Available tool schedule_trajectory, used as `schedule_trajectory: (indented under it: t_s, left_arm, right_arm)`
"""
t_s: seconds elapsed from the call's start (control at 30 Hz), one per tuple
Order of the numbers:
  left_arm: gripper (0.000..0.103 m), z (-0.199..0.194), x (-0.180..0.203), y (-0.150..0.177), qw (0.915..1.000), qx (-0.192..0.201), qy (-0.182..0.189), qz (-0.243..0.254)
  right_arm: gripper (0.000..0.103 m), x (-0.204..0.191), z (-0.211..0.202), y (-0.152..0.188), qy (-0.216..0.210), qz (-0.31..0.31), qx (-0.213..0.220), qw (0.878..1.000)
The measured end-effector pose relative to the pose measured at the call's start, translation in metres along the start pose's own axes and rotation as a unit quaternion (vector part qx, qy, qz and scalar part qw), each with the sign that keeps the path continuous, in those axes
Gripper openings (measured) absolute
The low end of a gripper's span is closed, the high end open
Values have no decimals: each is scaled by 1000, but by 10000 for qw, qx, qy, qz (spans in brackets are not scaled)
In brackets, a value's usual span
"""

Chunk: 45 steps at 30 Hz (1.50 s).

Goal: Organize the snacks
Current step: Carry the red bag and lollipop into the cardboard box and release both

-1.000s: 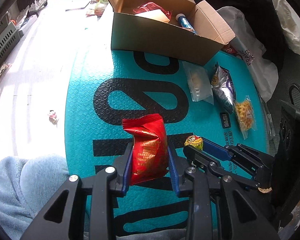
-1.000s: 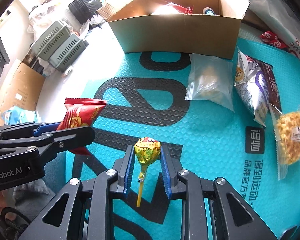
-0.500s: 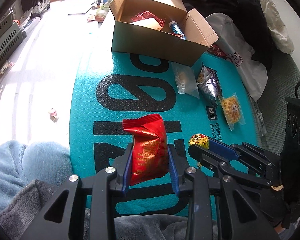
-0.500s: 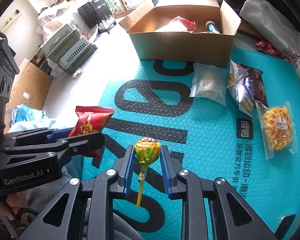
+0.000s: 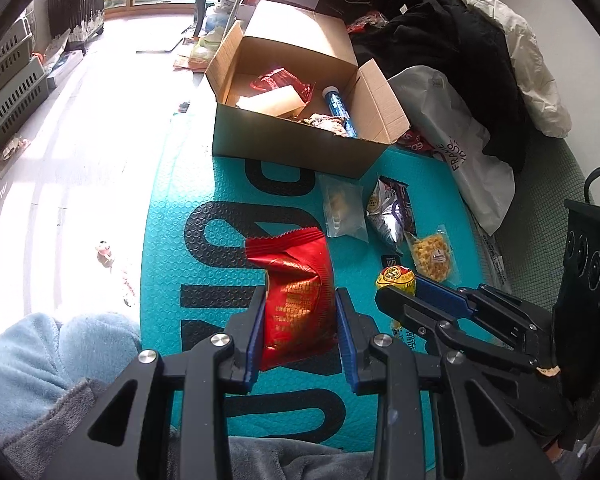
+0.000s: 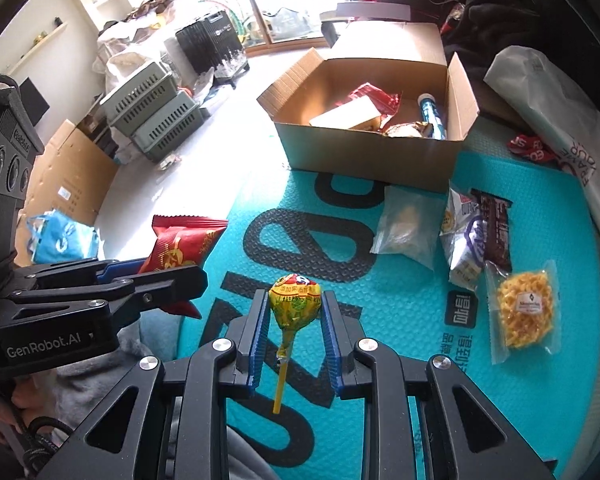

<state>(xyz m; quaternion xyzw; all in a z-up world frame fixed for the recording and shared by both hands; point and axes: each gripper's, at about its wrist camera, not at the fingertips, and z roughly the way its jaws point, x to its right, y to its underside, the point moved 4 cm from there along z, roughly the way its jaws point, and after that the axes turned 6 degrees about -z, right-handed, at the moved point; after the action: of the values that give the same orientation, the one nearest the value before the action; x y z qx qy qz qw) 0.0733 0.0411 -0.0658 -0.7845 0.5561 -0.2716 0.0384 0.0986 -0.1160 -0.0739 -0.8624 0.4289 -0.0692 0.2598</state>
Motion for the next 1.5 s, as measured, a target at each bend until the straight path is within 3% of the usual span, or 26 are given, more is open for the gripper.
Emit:
schedule_trajectory:
  t_s: [0.63,0.97,1.3,1.5]
  left_arm:
    - [31,21,41,-125,9976,509,75,472]
    - [31,71,43,-194,9975,535,-28,472]
    - [31,130,26,-220,9979,149,-293,550]
    - [31,154,17,-226,9938,76,-758,807]
  right_arm:
    - [25,63,0,-105,147,-159,548,9983]
    - [25,111,31,-160,417,-13,621,9972]
    - [25,136,77,-188,798,-16,210,9966]
    - [25,139,101,-191,1003,-86,17,9949]
